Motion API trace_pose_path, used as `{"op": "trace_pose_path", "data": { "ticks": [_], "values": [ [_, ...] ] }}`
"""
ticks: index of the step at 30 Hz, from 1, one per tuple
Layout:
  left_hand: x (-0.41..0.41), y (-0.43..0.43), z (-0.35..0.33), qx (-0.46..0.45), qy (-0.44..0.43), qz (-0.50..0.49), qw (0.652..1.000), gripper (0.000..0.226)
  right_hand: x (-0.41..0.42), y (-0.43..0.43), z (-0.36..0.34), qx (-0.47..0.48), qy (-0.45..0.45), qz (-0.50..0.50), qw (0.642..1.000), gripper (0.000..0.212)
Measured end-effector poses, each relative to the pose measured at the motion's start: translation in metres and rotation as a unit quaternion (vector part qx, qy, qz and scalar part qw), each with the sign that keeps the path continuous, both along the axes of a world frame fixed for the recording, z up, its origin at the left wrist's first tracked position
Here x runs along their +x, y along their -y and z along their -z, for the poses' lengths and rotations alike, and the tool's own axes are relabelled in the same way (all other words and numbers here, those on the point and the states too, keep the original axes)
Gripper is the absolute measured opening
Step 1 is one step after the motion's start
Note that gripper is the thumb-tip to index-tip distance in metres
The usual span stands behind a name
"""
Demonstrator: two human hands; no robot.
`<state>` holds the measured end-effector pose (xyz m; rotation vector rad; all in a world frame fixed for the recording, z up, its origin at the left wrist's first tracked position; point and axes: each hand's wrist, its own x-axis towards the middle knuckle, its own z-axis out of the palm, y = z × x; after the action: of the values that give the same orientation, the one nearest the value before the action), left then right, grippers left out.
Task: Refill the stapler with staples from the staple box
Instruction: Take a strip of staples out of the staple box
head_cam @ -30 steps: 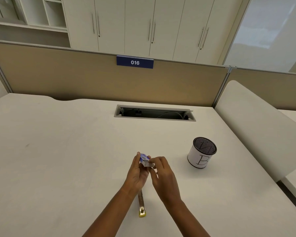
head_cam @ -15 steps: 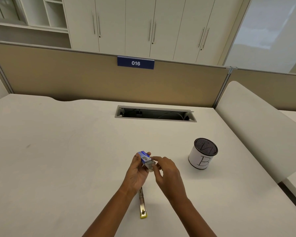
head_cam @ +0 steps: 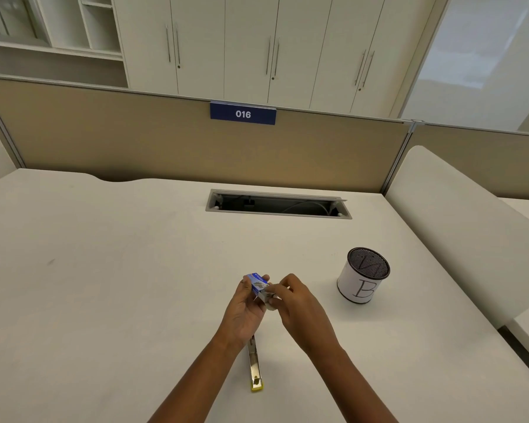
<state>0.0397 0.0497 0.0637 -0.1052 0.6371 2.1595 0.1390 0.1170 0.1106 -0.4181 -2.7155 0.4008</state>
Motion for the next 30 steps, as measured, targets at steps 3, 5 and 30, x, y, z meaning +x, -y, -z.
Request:
{"op": "trace_pose_path", "data": {
  "ticks": [3, 5, 30],
  "values": [
    [0.000, 0.001, 0.001, -0.005, -0.006, 0.007, 1.000, 0.032, -0.001, -0.002, -0.001, 0.006, 0.012, -0.004, 1.000, 0.025],
    [0.001, 0.001, 0.000, -0.007, -0.006, 0.012, 1.000, 0.032, -0.002, -0.003, -0.002, -0.016, 0.008, -0.004, 1.000, 0.022],
    [0.003, -0.003, -0.004, 0.000, 0.034, 0.031, 0.999, 0.032, 0.005, -0.001, -0.017, 0.073, -0.017, -0.062, 0.995, 0.011]
  ]
}}
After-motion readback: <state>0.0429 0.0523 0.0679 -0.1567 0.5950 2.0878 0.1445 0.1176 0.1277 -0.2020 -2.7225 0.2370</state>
